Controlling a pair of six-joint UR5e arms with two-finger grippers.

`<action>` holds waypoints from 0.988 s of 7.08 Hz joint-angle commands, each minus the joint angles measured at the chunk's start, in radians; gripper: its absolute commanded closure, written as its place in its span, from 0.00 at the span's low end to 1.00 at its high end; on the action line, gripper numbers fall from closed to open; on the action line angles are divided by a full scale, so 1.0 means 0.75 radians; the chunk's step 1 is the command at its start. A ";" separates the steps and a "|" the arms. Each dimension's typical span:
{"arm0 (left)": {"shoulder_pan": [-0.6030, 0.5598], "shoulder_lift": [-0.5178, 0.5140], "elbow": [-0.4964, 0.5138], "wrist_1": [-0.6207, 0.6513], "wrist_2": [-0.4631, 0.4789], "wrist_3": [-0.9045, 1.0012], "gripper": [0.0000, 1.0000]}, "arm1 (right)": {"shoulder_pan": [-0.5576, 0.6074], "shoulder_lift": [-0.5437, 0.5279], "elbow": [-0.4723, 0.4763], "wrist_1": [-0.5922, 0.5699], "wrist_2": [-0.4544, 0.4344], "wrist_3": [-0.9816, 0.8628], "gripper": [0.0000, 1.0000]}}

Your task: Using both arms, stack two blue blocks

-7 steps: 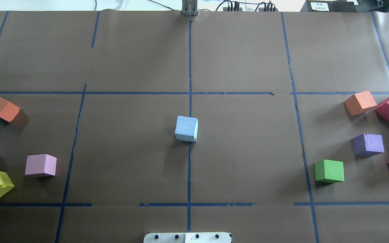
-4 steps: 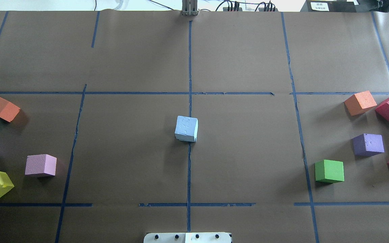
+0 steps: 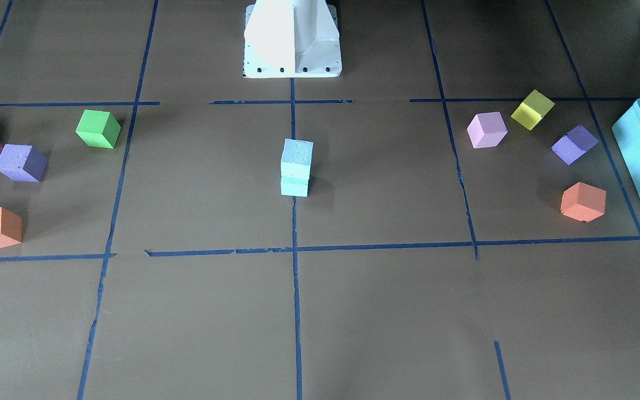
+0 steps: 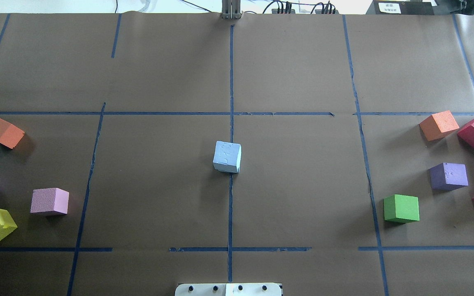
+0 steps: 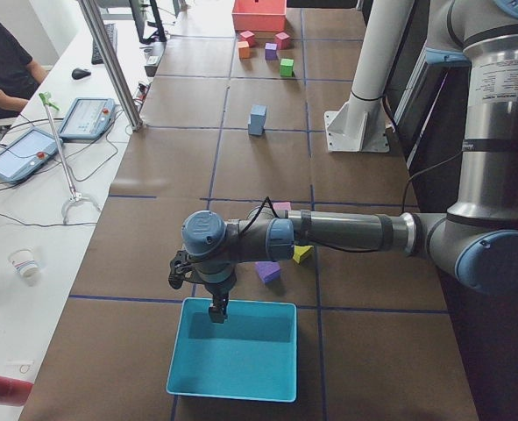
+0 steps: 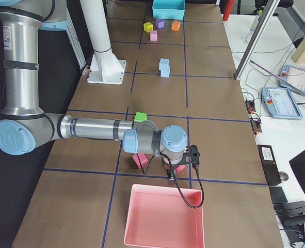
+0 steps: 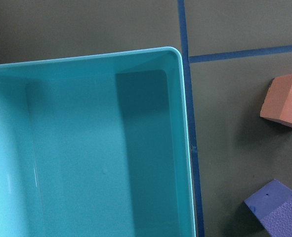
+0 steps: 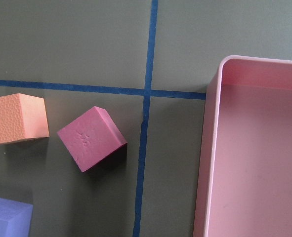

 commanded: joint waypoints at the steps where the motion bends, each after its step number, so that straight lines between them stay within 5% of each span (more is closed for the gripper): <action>1: 0.000 0.003 0.055 -0.123 -0.003 -0.054 0.00 | -0.001 -0.008 -0.009 -0.005 -0.004 0.000 0.00; 3: 0.000 0.005 0.057 -0.121 -0.103 -0.056 0.00 | -0.001 -0.004 -0.028 -0.003 -0.004 0.000 0.00; 7: 0.000 0.005 0.057 -0.121 -0.095 -0.054 0.00 | -0.001 -0.004 -0.030 -0.001 -0.004 -0.002 0.00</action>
